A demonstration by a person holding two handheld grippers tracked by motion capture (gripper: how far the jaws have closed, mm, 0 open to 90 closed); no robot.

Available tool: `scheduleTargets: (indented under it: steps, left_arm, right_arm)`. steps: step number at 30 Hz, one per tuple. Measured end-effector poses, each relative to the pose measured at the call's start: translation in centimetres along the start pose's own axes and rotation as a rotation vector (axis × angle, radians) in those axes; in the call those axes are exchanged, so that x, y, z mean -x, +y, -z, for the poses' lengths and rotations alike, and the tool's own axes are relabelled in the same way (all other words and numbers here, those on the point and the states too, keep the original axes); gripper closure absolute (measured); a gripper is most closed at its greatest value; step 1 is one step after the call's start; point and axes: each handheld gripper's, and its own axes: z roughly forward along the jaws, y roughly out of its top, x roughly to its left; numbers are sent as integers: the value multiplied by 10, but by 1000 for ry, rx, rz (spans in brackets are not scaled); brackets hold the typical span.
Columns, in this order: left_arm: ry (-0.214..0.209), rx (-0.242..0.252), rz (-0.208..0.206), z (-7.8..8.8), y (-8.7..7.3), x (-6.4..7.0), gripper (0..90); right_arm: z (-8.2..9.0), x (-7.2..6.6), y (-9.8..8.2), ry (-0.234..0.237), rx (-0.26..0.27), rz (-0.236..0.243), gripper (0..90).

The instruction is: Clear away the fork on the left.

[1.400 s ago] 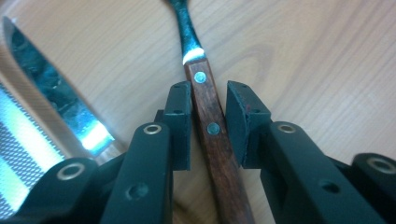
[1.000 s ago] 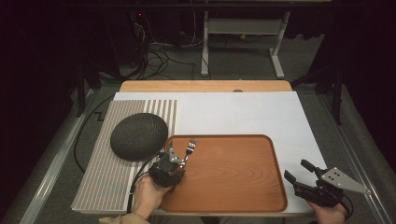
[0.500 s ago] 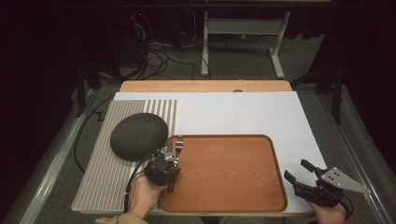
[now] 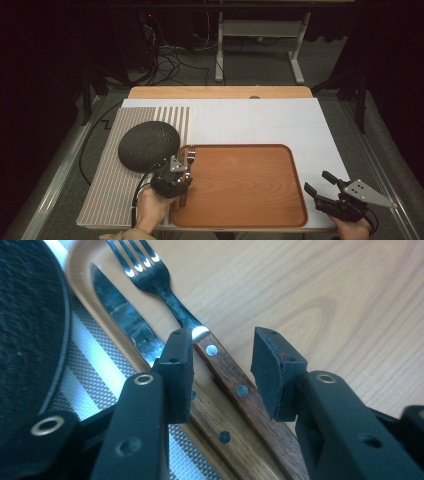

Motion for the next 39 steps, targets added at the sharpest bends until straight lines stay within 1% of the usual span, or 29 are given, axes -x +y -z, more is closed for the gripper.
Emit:
scheduleTargets:
  steps: [4, 7, 8, 10, 12, 15, 18, 20, 22, 24, 28, 31, 33, 39]
  left_arm:
    - [1, 4, 2, 0, 0, 0, 518]
    - [-4, 18, 5, 2, -1, -1, 509]
    - [-7, 28, 9, 3, -1, -2, 484]
    - [-13, 42, 15, 5, -1, -3, 484]
    - [-13, 62, 16, 8, -2, -4, 455]
    - [-21, 92, 28, 13, -4, -7, 455]
    - [-22, 111, 35, 17, -6, -11, 430]
    - [-21, 123, 40, 20, -8, -13, 430]
    - [-22, 136, 47, 23, -10, -16, 427]
    - [-32, 154, 60, 26, -12, -19, 405]
    - [-36, 191, 85, 31, -18, -25, 405]
    - [-21, 216, 82, 34, -24, -27, 404]
    - [-21, 238, 90, 36, -27, -28, 404]
    - [-15, 282, 86, 42, -38, -33, 403]
  right_arm:
    - [0, 0, 0, 0, 0, 0, 241]
    - [0, 0, 0, 1, 1, 0, 241]
    - [0, 0, 0, 1, 1, -1, 241]
    - [0, 0, 0, 1, 1, 0, 241]
    - [0, 0, 0, 0, 1, -1, 241]
    - [0, 0, 0, 0, 1, -1, 241]
    - [0, 0, 0, 0, 1, 0, 241]
    - [0, 0, 0, -1, 0, -1, 241]
    - [0, 0, 0, -1, 0, -1, 241]
    - [0, 0, 0, -1, 0, -1, 241]
    - [0, 0, 0, -2, 0, -1, 241]
    - [0, 0, 0, -1, -2, 0, 241]
    - [0, 0, 0, -2, -2, 0, 241]
    - [0, 0, 0, -3, -2, -1, 240]
